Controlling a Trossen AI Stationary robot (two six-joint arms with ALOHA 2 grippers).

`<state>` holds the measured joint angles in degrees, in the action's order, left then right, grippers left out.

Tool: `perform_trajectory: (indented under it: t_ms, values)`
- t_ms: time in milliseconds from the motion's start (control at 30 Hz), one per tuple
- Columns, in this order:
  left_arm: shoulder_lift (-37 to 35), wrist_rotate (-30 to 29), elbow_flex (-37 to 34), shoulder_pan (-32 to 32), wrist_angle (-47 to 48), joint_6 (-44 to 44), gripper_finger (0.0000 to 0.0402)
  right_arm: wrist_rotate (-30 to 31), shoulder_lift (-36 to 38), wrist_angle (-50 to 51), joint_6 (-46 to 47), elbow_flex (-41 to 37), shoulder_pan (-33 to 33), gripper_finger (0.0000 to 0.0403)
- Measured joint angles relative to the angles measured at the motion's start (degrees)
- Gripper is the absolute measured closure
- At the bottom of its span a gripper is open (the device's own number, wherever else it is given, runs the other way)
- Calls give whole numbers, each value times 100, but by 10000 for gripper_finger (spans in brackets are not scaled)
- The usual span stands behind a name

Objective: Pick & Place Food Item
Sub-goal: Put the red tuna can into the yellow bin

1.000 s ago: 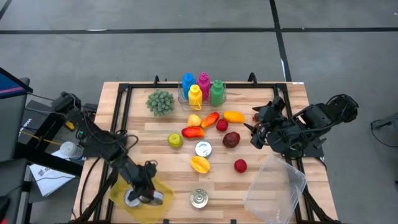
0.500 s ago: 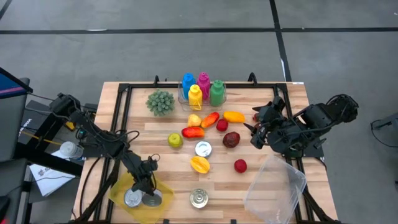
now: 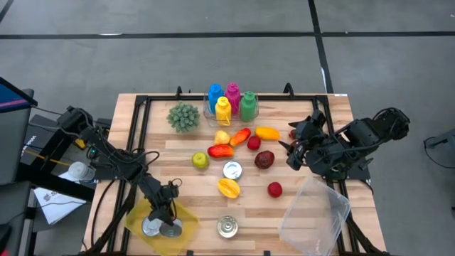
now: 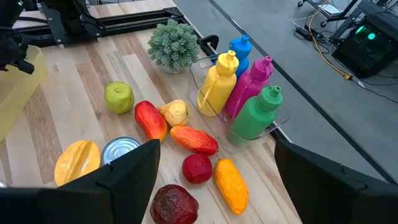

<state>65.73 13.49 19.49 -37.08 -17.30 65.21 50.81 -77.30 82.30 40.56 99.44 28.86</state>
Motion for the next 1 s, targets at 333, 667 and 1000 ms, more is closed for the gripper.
perform_trajectory:
  t_ms: [333, 667, 1000]
  values:
    - [0, -18, 1, 62, 8, 173, 261, 0, 0, -1, -1, 0, 0, 91]
    - [2, -33, 0, 69, -442, 683, 271, 0, 0, 0, -7, 0, 0, 91]
    - [2, -512, 0, 45, -221, 683, 270, -20, 0, 20, -2, 0, 0, 91]
